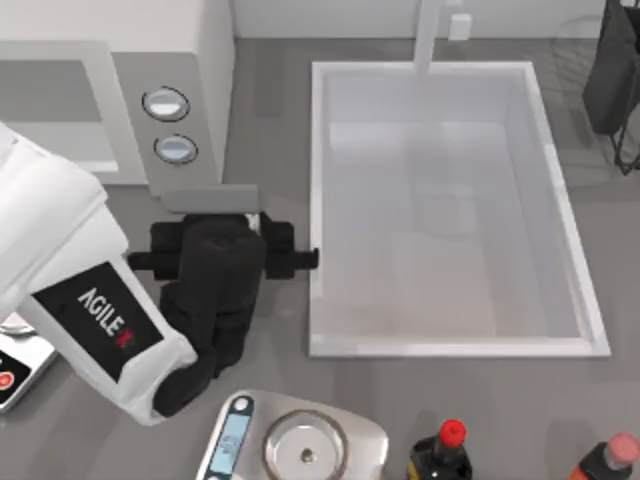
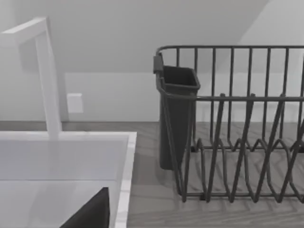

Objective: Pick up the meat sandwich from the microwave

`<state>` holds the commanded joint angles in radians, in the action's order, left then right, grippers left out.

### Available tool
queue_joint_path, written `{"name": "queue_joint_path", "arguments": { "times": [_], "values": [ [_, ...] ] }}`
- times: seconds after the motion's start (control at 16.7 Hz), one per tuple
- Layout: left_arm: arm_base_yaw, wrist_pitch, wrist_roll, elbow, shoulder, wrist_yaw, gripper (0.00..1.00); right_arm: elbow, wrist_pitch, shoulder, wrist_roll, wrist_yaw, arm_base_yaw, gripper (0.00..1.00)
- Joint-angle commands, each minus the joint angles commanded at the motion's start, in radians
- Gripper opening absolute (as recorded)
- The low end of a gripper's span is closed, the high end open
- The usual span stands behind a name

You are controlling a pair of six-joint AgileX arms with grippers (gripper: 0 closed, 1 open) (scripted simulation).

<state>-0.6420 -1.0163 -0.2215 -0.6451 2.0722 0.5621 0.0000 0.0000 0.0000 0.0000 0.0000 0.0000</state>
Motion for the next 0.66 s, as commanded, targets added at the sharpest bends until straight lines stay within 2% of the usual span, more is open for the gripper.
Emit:
{"name": "queue_joint_path", "arguments": {
  "times": [0.3, 0.66],
  "values": [
    [0.000, 0.000, 0.000, 0.000, 0.000, 0.000, 0.98, 0.000, 0.000, 0.000, 0.000, 0.000, 0.000, 1.00],
    [0.000, 0.000, 0.000, 0.000, 0.000, 0.000, 1.00, 0.000, 0.000, 0.000, 0.000, 0.000, 0.000, 1.00]
  ]
}}
